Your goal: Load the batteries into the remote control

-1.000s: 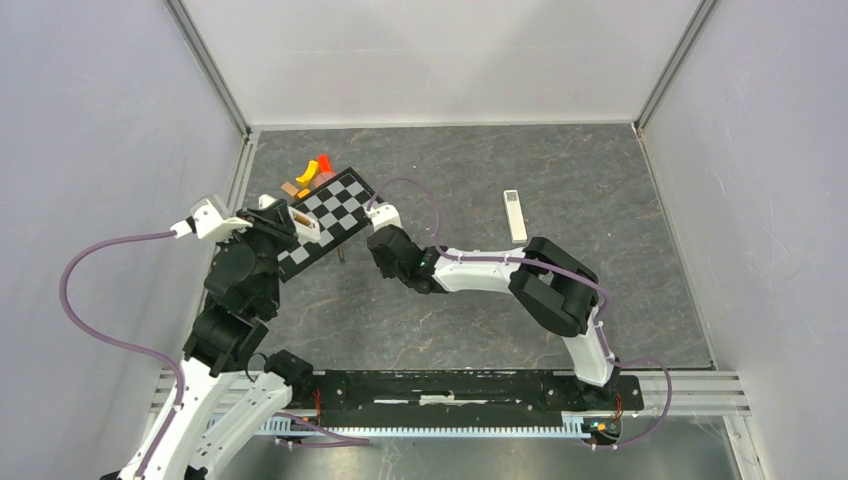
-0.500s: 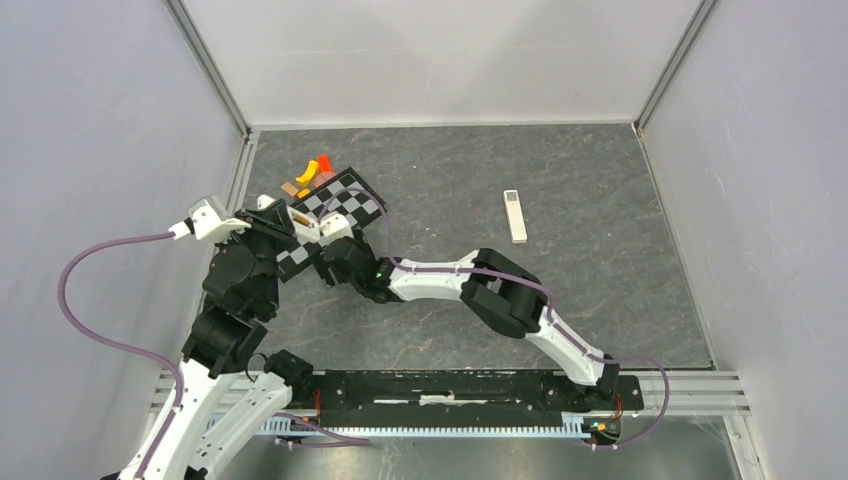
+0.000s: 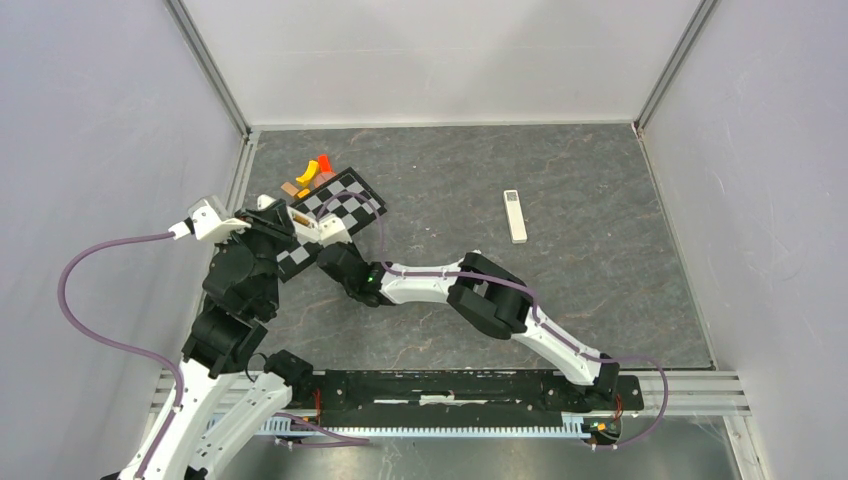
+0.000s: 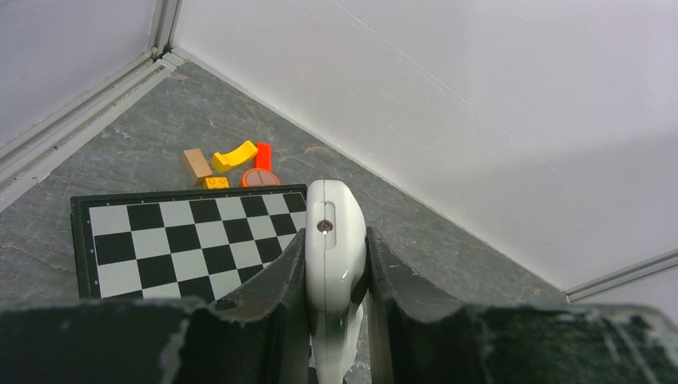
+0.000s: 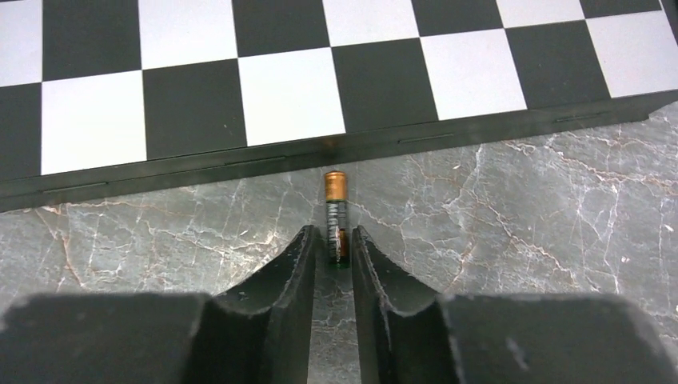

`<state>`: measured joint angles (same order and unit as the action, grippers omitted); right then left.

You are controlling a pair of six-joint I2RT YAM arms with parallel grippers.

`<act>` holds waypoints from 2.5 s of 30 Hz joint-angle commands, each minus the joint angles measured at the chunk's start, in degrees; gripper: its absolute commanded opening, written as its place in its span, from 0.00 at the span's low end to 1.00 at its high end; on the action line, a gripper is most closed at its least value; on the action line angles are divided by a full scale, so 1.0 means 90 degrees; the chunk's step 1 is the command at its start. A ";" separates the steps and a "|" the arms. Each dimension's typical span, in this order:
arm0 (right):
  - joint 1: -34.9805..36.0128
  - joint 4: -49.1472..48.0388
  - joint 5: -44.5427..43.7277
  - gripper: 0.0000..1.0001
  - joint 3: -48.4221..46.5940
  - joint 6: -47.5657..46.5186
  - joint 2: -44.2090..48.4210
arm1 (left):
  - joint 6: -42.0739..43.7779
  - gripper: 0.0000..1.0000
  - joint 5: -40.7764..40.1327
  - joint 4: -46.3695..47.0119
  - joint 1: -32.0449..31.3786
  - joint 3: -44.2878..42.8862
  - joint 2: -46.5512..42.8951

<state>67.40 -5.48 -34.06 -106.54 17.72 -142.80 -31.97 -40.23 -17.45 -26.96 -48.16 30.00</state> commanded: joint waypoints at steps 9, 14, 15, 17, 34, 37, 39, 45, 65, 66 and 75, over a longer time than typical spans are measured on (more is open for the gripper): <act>-0.0171 0.0364 0.0035 0.02 0.1165 0.0153 0.1462 | 0.0072 0.02 0.0077 0.0350 0.0027 -0.0157 0.0030; -0.0534 0.0290 0.0506 0.01 0.2910 0.0375 0.2951 | 0.0182 0.02 0.0682 0.0426 0.0024 -0.0174 0.0229; -0.0607 0.0317 0.0559 0.01 0.3238 0.0434 0.3206 | 0.0151 0.02 0.0896 0.0386 0.0027 -0.0222 0.0313; -0.0728 0.0553 0.0504 0.01 0.3899 0.0710 0.3722 | 0.0141 0.02 0.1534 0.0318 0.0027 -0.0365 0.0507; -0.1315 0.2384 0.0264 0.00 0.5874 0.4810 0.5143 | -0.0336 0.02 0.3000 0.0494 0.0027 -0.0160 0.1265; -0.1325 0.2224 0.0300 0.06 0.6082 0.5180 0.5226 | -0.0311 0.02 0.2945 0.0479 0.0026 -0.0118 0.1239; -0.1335 0.2160 0.0325 0.12 0.6097 0.5195 0.5238 | -0.0264 0.02 0.2899 0.0465 0.0027 -0.0099 0.1238; -0.1414 0.2158 0.0447 0.28 0.5945 0.4663 0.5328 | -0.0198 0.02 0.2846 0.0476 0.0024 -0.0103 0.1281; -0.2430 0.3553 0.4534 0.61 0.5054 -0.6086 0.5464 | 0.0135 0.03 0.2864 0.0315 0.0022 -0.0232 0.1246; -0.2465 0.3685 0.4612 0.61 0.4910 -0.6319 0.5357 | 0.0153 0.03 0.2860 0.0295 0.0023 -0.0253 0.1234; -0.2527 0.3802 0.4872 0.61 0.4285 -0.7832 0.4517 | 0.0304 0.03 0.2868 0.0160 0.0025 -0.0402 0.1267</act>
<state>44.91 27.73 6.09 -64.79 -42.46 -100.38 -31.88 -14.50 -17.08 -26.96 -48.86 41.74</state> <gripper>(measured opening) 0.611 0.327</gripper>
